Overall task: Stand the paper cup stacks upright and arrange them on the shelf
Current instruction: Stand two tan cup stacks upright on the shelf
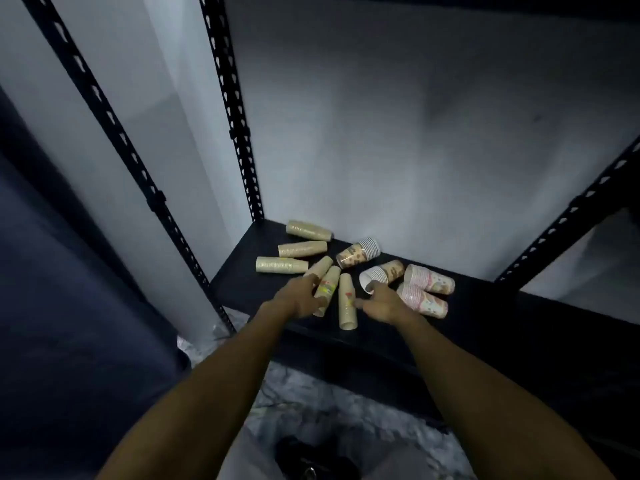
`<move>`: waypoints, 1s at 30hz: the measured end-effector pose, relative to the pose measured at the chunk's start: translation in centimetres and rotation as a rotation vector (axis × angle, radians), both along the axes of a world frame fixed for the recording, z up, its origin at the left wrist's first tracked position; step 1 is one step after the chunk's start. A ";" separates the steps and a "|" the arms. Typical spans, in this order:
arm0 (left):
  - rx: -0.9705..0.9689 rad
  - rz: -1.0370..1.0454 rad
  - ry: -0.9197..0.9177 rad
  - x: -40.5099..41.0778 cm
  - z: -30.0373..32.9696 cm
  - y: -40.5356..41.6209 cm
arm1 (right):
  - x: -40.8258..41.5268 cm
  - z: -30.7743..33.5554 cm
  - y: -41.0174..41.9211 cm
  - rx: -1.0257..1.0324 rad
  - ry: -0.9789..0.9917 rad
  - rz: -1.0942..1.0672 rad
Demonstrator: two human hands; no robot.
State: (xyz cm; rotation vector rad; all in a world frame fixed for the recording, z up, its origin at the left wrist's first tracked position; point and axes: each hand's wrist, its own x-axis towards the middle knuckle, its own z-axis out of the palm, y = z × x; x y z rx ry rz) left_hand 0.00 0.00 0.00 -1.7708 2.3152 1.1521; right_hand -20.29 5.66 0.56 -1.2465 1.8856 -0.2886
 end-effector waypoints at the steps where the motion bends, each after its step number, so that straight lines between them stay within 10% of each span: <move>1: -0.006 0.004 -0.026 -0.1 -1.1 -0.2 | 0.2 -0.9 -0.6 -0.009 -0.007 0.008; 16: -0.605 0.015 0.125 -1.1 -24.7 -7.4 | 3.1 -23.6 -8.6 -0.580 0.028 -0.264; 30: -0.808 0.029 0.256 -2.1 -28.2 -11.5 | 2.3 -27.2 -10.9 -0.845 -0.056 -0.388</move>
